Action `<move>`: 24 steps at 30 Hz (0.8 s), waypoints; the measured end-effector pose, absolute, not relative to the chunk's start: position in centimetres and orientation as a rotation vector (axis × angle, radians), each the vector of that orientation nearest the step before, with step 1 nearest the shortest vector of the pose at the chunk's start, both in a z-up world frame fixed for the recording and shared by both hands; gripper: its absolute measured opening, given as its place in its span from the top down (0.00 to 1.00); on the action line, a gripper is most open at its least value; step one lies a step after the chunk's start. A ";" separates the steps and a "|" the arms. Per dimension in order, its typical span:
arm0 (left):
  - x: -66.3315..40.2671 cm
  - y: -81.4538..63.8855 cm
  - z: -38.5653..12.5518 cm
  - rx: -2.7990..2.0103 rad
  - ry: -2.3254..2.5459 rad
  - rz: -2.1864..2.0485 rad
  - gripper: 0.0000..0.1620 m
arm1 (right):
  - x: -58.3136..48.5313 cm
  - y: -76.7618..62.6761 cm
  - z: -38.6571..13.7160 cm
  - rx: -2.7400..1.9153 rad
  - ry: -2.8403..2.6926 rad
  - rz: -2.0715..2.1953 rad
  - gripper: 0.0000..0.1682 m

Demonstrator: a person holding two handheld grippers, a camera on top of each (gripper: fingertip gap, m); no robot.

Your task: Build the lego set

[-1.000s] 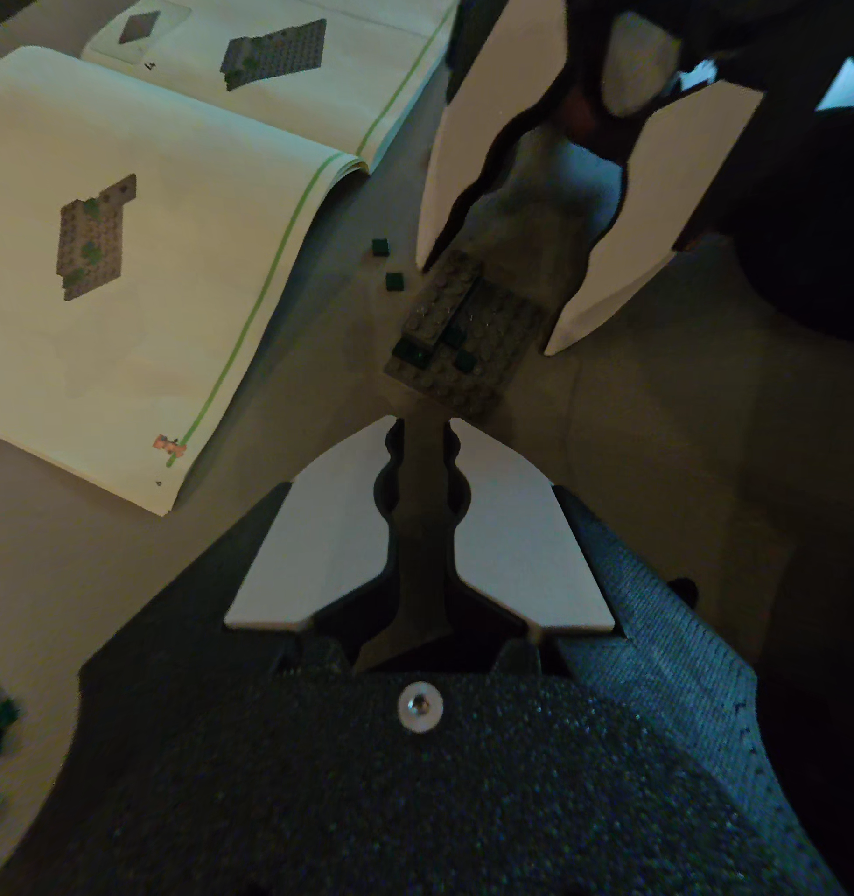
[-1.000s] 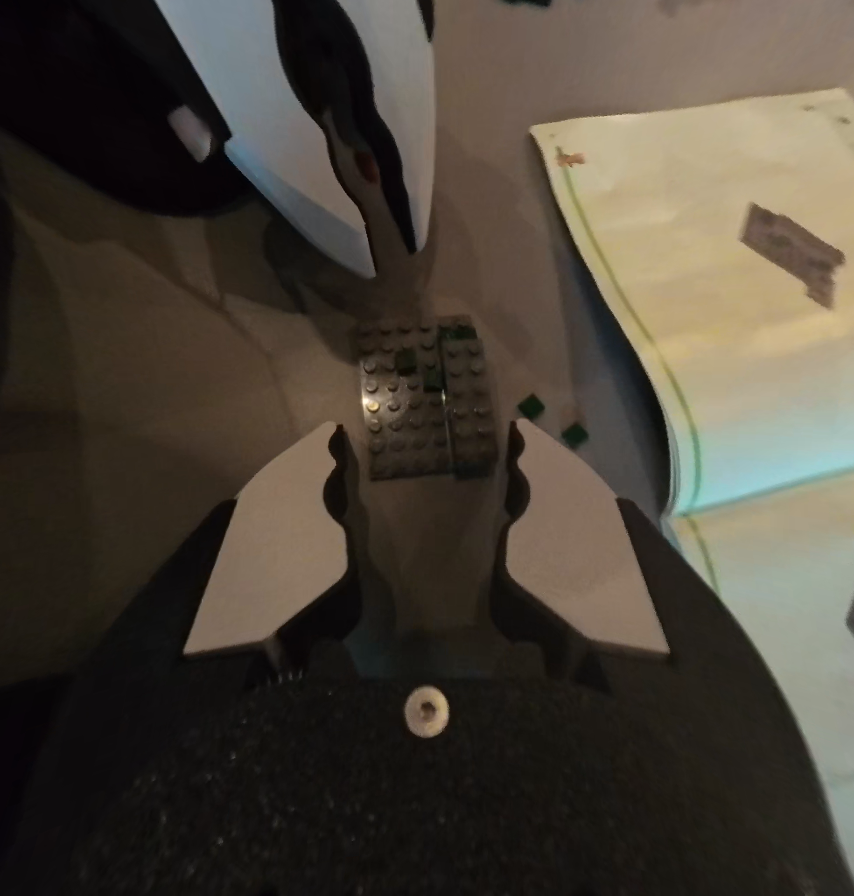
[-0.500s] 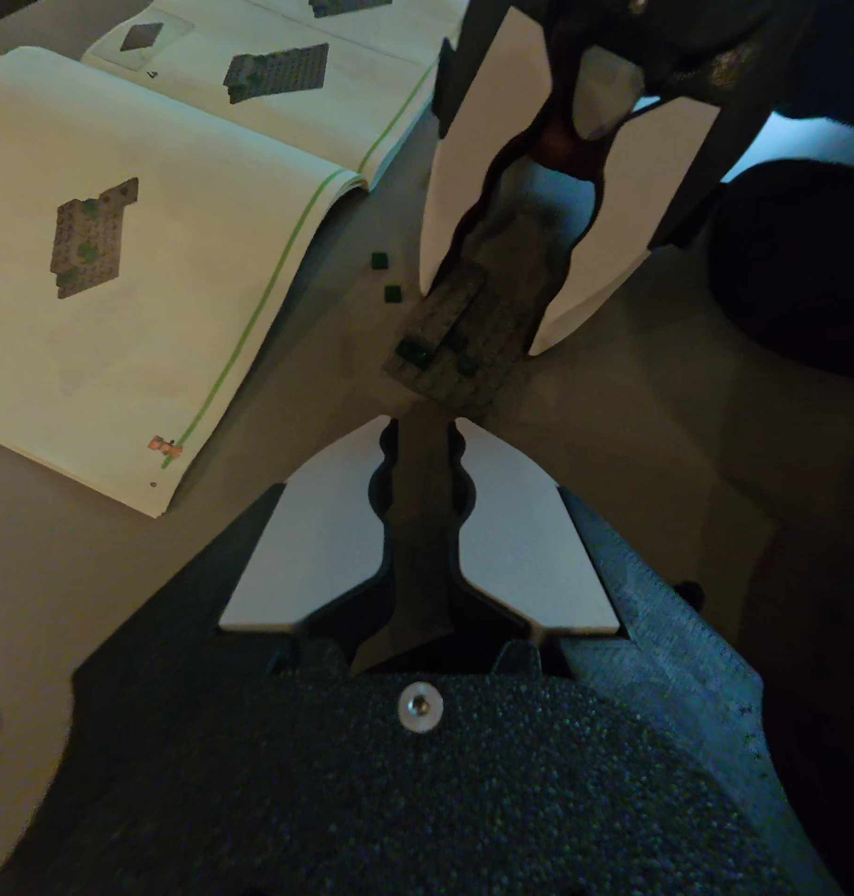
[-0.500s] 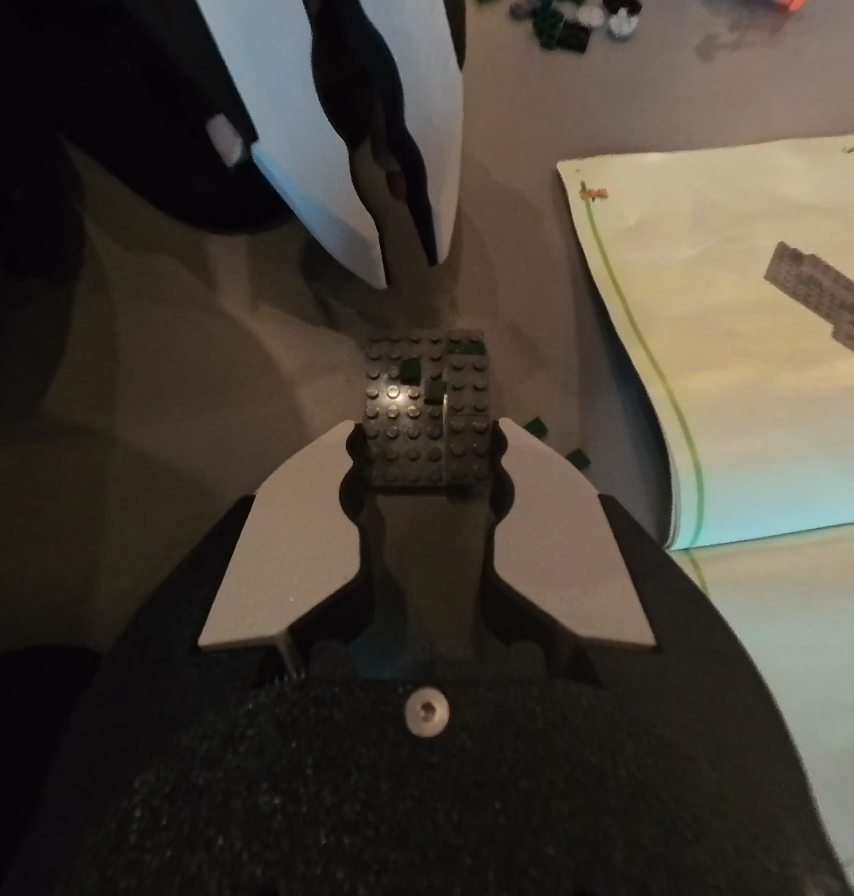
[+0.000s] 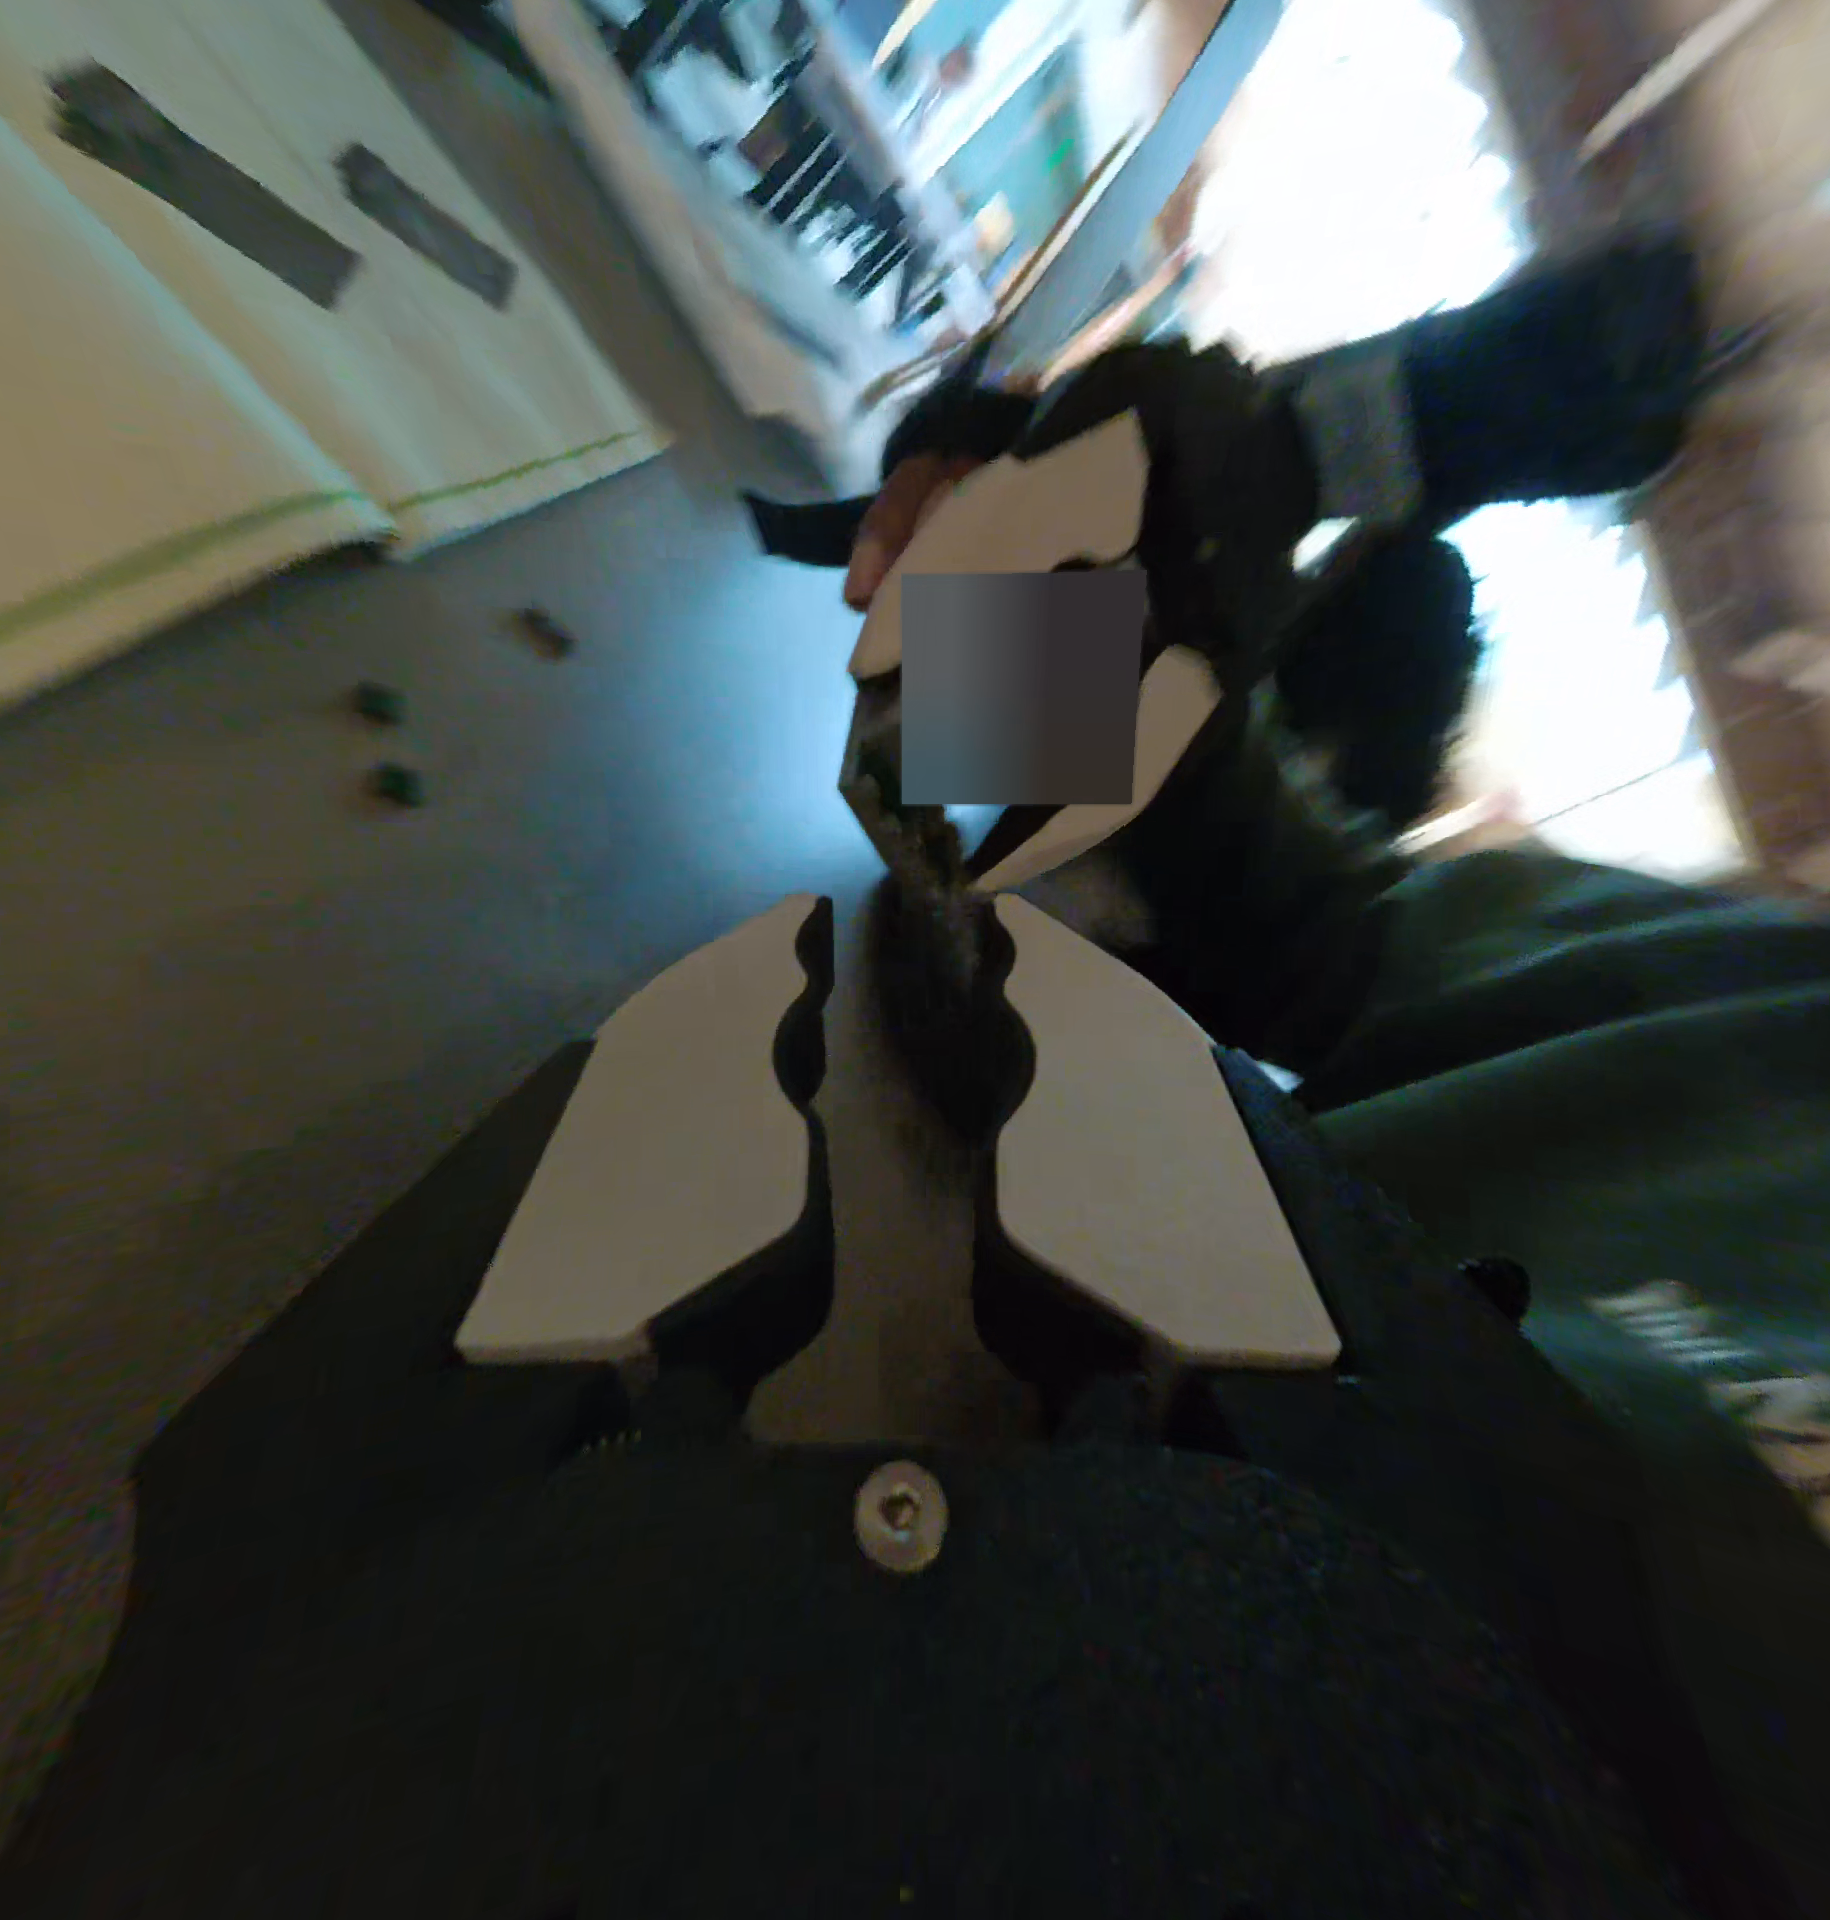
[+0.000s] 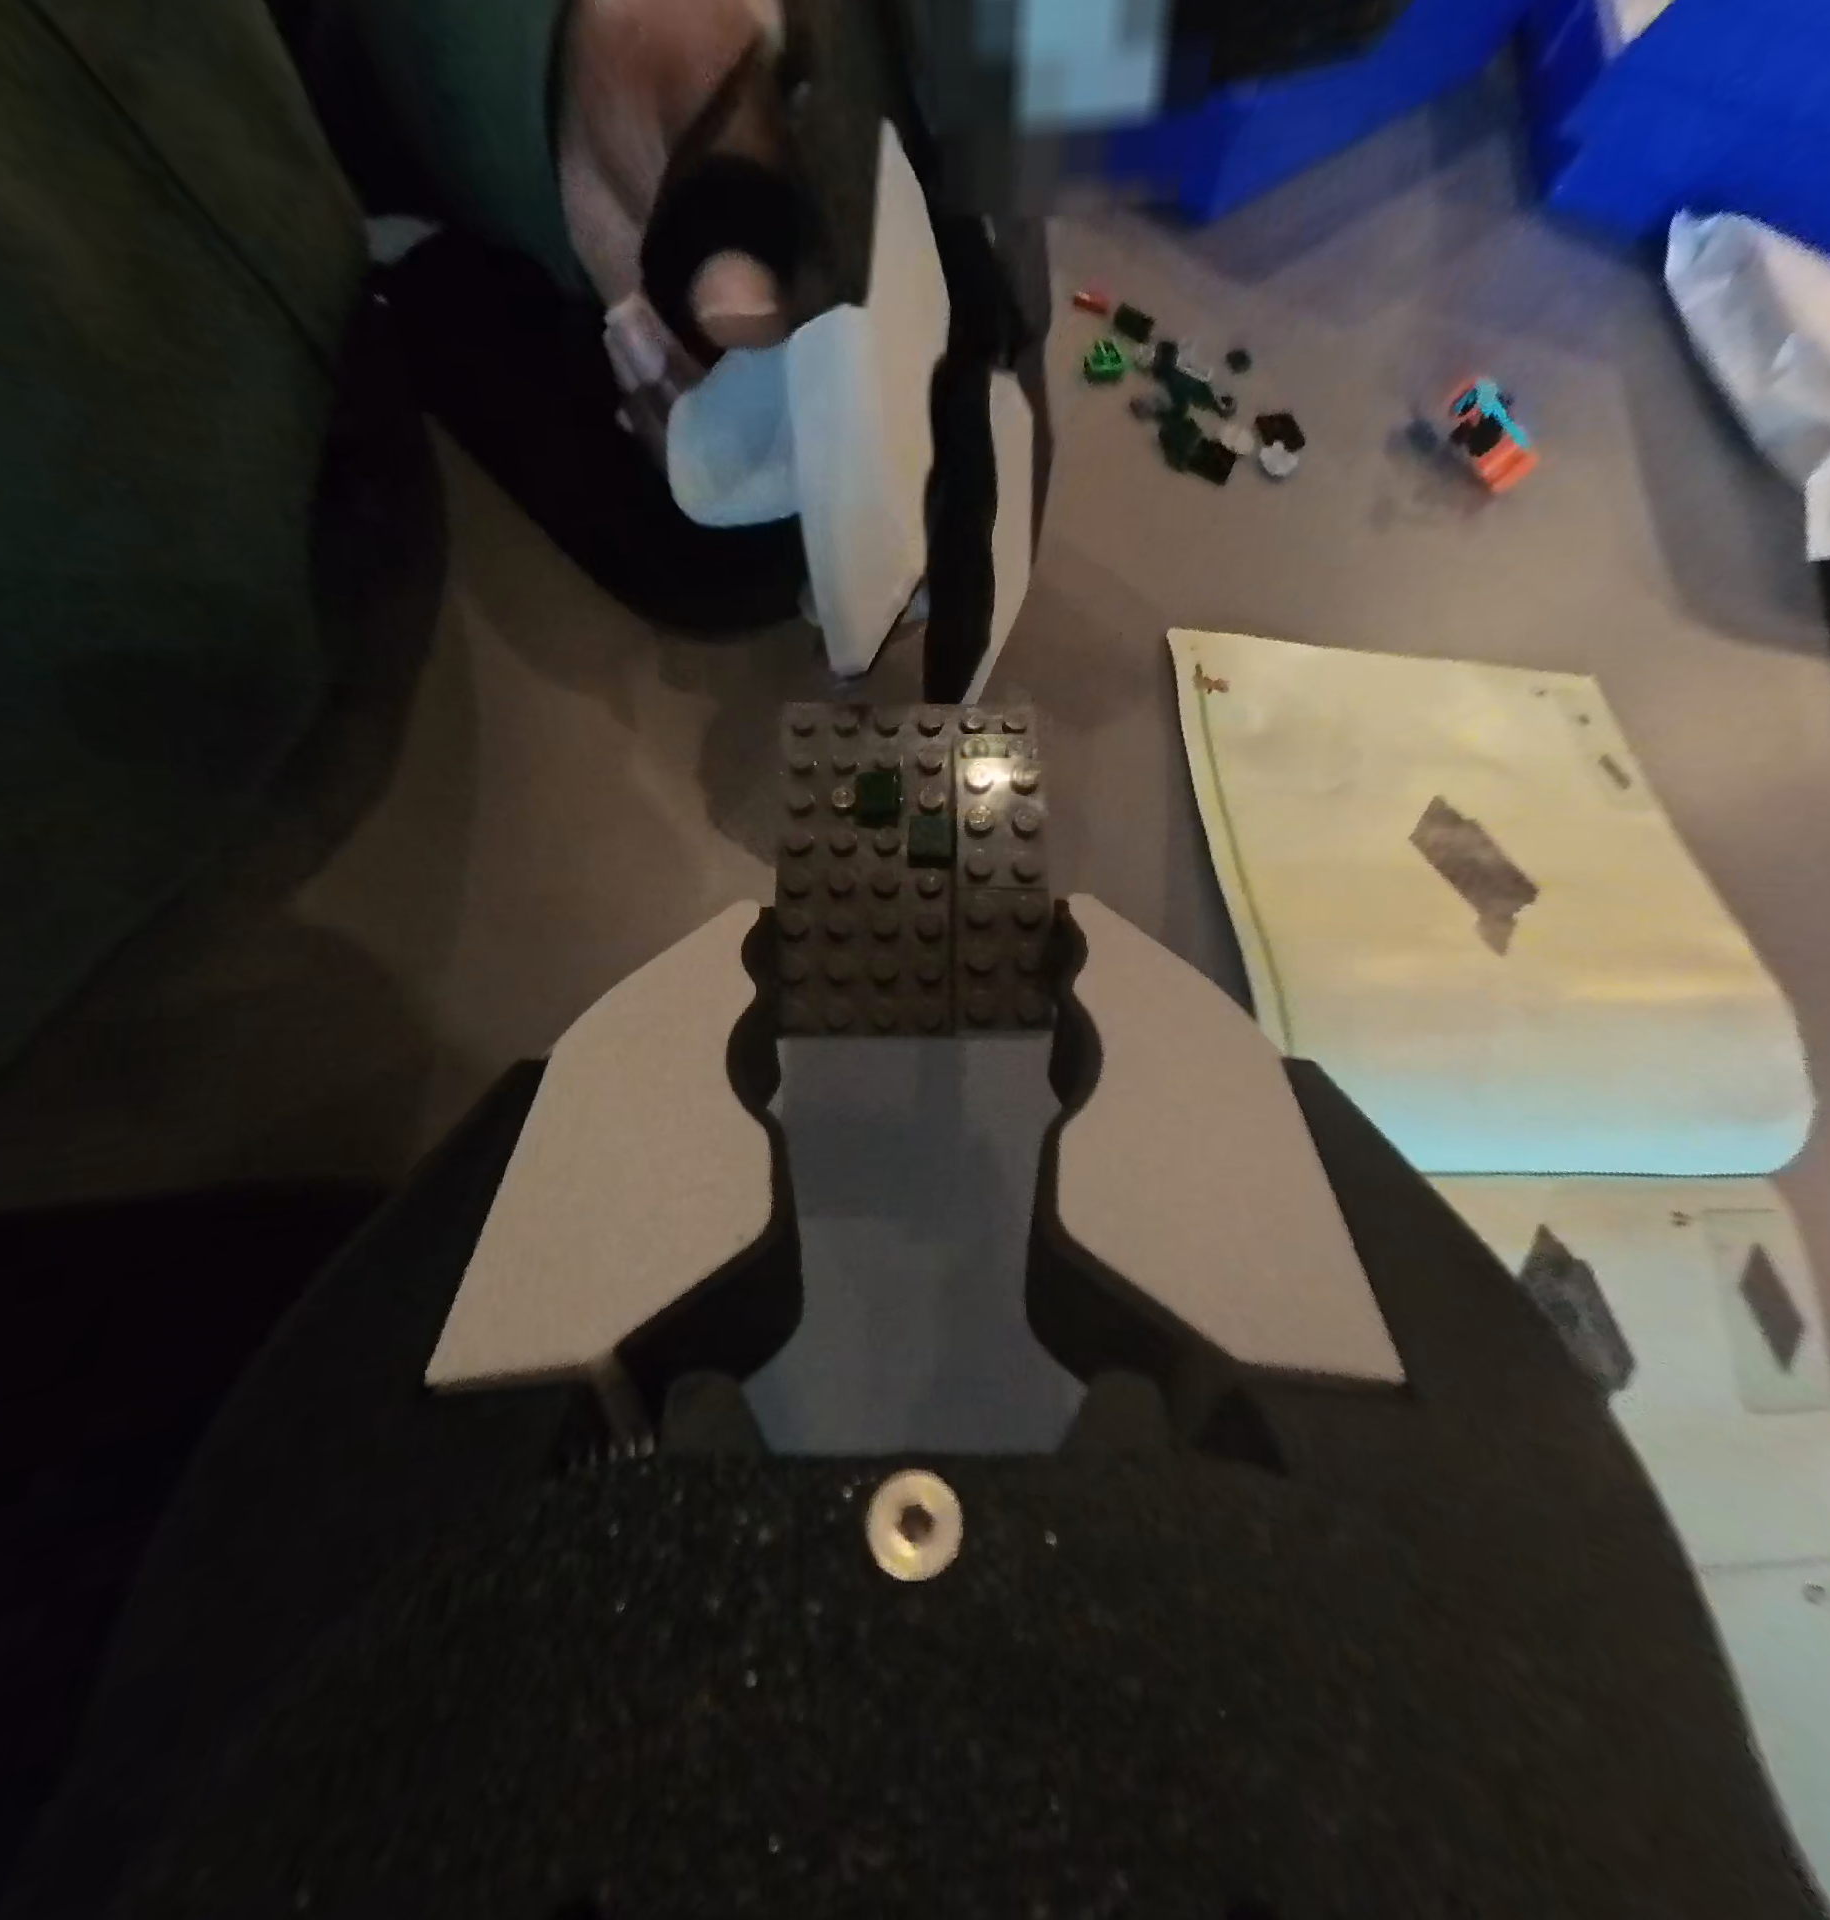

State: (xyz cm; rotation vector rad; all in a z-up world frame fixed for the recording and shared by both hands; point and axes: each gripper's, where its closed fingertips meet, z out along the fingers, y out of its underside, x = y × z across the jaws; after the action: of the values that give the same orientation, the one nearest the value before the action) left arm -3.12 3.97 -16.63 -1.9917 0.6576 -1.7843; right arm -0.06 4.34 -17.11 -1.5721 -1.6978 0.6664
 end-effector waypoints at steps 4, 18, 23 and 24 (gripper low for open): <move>-2.7 3.8 -16.3 -1.985 0.521 -1.926 0.85 | -0.2 3.9 -16.7 -1.551 -1.714 0.665 0.71; -2.6 3.6 -15.8 -1.984 0.371 -2.012 0.96 | -0.8 3.9 -16.6 -1.526 -1.766 0.653 0.71; -2.7 4.2 -15.8 -1.970 0.276 -2.018 0.96 | -0.8 4.4 -16.5 -1.538 -1.764 0.637 0.70; -2.8 4.2 -15.7 -1.963 0.262 -2.022 0.96 | -0.9 4.5 -16.4 -1.537 -1.764 0.635 0.70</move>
State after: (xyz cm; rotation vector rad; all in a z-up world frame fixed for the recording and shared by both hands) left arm -2.75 4.23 -15.74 -1.9633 0.2621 -2.0220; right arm -0.89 4.45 -16.41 -1.5367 -1.7641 0.6347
